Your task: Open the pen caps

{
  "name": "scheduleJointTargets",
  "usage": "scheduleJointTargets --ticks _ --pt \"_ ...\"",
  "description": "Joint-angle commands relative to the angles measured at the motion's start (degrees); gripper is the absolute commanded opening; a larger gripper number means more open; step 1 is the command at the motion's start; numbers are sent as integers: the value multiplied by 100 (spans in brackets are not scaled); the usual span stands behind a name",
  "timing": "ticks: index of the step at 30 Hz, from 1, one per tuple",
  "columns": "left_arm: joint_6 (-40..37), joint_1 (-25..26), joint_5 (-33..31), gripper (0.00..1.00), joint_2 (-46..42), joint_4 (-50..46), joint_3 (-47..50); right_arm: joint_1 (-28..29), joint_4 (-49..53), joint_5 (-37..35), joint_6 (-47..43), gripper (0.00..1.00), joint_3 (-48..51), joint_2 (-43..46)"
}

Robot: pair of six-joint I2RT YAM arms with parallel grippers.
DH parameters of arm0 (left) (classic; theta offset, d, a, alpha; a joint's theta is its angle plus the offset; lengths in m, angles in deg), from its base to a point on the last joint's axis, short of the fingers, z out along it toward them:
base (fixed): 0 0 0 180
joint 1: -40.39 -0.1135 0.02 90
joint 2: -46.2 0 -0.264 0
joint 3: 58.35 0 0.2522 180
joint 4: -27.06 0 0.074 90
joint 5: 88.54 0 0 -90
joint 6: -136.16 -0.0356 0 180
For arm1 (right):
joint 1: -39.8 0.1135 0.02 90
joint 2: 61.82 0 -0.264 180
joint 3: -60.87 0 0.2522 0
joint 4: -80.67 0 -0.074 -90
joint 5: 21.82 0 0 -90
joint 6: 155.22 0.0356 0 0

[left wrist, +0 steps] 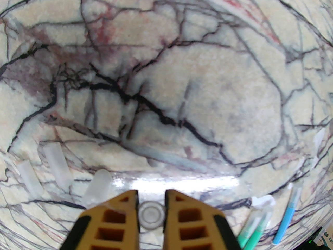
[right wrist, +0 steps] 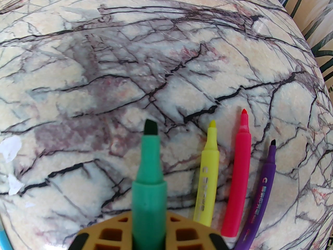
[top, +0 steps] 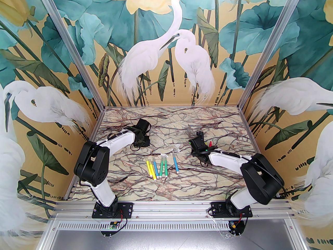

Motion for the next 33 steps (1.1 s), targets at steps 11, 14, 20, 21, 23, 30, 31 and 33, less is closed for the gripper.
scheduleJointTargets --ticks 11,14,20,21,23,30,31,33 --pt "-125 -30 -273 0 430 -52 -182 -234 -131 7 281 2 -96 -420" --pt "-113 -29 -318 0 482 -54 -200 -268 -130 41 295 4 -88 -459" --pt "-92 -24 -384 0 543 -82 -211 -319 -133 119 309 10 -88 -545" --pt "-87 -30 -395 0 554 -75 -214 -321 -130 126 316 11 -96 -554" --pt "-91 -29 -391 1 579 -75 -217 -317 -130 136 317 11 -92 -584" --pt "-77 -23 -468 3 671 -100 -220 -329 -95 169 312 14 -131 -653" --pt "-77 -30 -479 3 682 -102 -209 -324 -84 170 319 15 -134 -655" --pt "-72 -31 -506 4 697 -113 -207 -322 -63 166 318 16 -153 -670"
